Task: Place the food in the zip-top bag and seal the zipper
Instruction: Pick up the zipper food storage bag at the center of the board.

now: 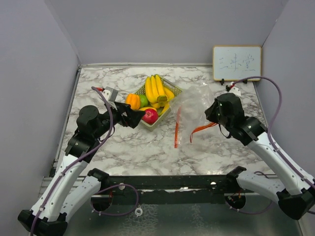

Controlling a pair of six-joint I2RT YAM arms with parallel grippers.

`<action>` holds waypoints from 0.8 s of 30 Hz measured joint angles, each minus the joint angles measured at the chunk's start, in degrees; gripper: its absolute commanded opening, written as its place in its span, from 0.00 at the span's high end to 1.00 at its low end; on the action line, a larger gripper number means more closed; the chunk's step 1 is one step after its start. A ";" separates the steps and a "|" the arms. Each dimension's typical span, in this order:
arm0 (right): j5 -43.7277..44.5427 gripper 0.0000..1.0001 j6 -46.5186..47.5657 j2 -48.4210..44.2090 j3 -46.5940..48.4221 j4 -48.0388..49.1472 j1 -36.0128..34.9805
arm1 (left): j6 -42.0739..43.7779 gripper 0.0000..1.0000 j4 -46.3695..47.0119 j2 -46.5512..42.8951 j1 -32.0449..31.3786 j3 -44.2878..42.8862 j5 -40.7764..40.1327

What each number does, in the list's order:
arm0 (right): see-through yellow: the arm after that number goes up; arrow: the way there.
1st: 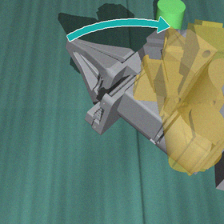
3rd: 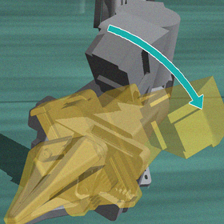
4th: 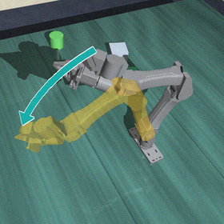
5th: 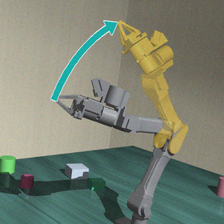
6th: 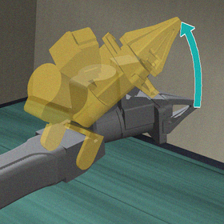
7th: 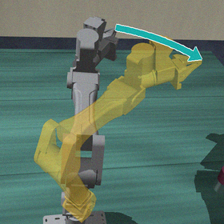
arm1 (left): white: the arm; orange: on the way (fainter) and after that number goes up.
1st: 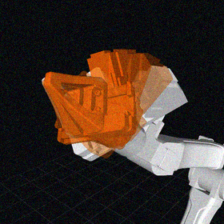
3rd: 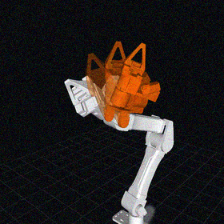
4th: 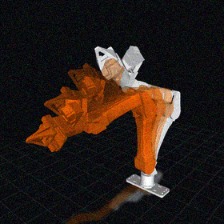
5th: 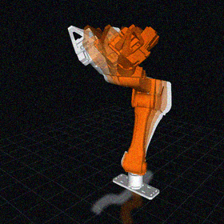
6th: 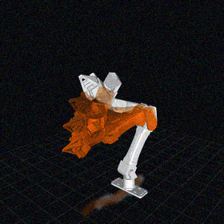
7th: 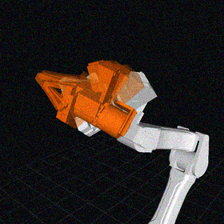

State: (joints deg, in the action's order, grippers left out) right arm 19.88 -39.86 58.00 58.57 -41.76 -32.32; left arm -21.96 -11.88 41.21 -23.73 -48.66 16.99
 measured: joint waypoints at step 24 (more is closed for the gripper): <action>-2.82 0.98 -36.00 -7.30 -1.70 21.46 0.02 | -21.05 0.01 44.04 2.23 -4.39 22.93 9.42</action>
State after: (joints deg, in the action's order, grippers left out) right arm 17.06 -75.85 50.70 56.86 -20.29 -32.29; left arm -43.00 32.16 43.44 -28.12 -25.74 26.41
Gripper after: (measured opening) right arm 0.021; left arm 0.991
